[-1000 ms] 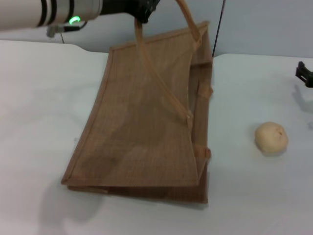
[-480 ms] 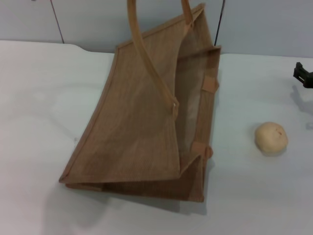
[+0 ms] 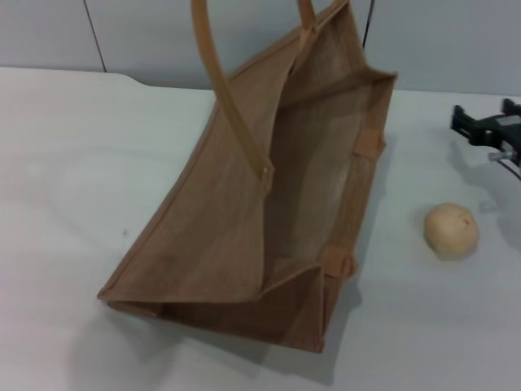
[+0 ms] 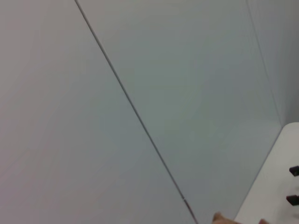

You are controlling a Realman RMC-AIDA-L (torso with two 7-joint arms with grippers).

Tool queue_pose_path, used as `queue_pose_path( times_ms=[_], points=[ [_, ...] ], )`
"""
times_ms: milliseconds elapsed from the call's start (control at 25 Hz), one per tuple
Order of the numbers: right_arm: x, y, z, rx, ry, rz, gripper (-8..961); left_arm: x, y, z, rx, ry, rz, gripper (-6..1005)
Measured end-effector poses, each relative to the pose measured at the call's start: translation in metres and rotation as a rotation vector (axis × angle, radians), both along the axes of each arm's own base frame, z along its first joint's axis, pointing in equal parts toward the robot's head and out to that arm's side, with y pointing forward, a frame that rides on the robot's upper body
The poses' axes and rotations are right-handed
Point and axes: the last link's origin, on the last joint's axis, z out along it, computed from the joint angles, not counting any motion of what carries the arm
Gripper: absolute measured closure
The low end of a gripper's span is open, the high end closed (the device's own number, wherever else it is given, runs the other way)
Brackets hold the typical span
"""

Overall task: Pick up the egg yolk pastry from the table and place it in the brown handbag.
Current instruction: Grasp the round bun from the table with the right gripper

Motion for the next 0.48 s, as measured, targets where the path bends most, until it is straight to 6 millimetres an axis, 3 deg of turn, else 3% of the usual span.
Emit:
queue_pose_path(
  times_ms=[200,480],
  points=[
    [-0.017,0.006,0.003,-0.084,0.101,0.086,106,0.001,-0.005,0.006,0.012,0.015,0.007,890],
    [-0.018,0.007,0.054,-0.164,0.110,0.153,105,0.000,-0.003,0.005,0.014,0.016,0.012,890]
  ],
)
